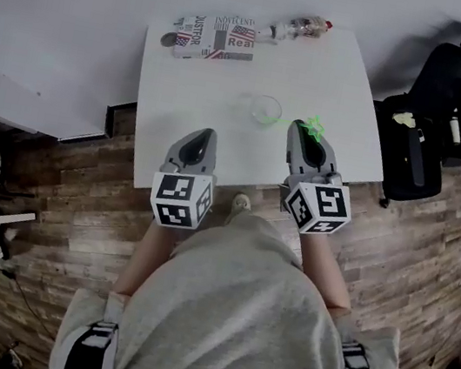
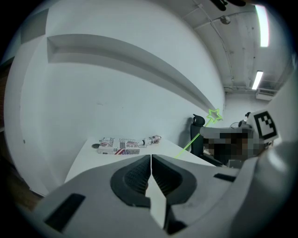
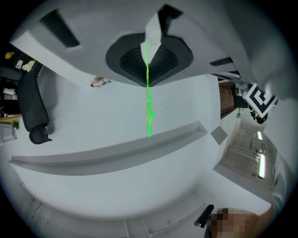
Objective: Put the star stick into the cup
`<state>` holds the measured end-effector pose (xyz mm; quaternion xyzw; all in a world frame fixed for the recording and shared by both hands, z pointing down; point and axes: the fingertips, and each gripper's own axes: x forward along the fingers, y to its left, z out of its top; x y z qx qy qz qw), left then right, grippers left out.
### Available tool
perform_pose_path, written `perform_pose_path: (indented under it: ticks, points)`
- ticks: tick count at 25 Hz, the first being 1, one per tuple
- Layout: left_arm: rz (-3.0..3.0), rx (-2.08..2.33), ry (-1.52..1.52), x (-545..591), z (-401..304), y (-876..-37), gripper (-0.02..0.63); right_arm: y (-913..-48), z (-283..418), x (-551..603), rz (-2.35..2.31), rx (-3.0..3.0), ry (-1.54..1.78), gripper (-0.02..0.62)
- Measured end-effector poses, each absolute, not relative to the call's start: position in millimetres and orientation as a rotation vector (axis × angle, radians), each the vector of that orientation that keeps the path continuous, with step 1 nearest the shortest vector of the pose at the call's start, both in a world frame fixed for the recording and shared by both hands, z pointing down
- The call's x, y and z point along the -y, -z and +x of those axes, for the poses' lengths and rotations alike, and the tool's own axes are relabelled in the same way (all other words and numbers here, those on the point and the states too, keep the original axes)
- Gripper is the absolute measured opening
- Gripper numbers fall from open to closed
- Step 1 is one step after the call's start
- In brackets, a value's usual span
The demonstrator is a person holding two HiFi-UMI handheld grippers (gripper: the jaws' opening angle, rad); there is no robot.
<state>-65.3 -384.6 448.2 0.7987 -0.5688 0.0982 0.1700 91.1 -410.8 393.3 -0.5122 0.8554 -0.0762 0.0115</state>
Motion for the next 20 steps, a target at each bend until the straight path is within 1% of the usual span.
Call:
perform_pose_path:
  ticks: [9,20]
  points:
    - [2.206,1.657,-0.279,426,-66,-462,0.009,-431,83,457,-1.545,-2.756,0.340,0.008]
    - [2.168,1.659,-0.333,444,-61,-480,0.009,-471,76,484,-1.485,-2.817,0.481,0.008]
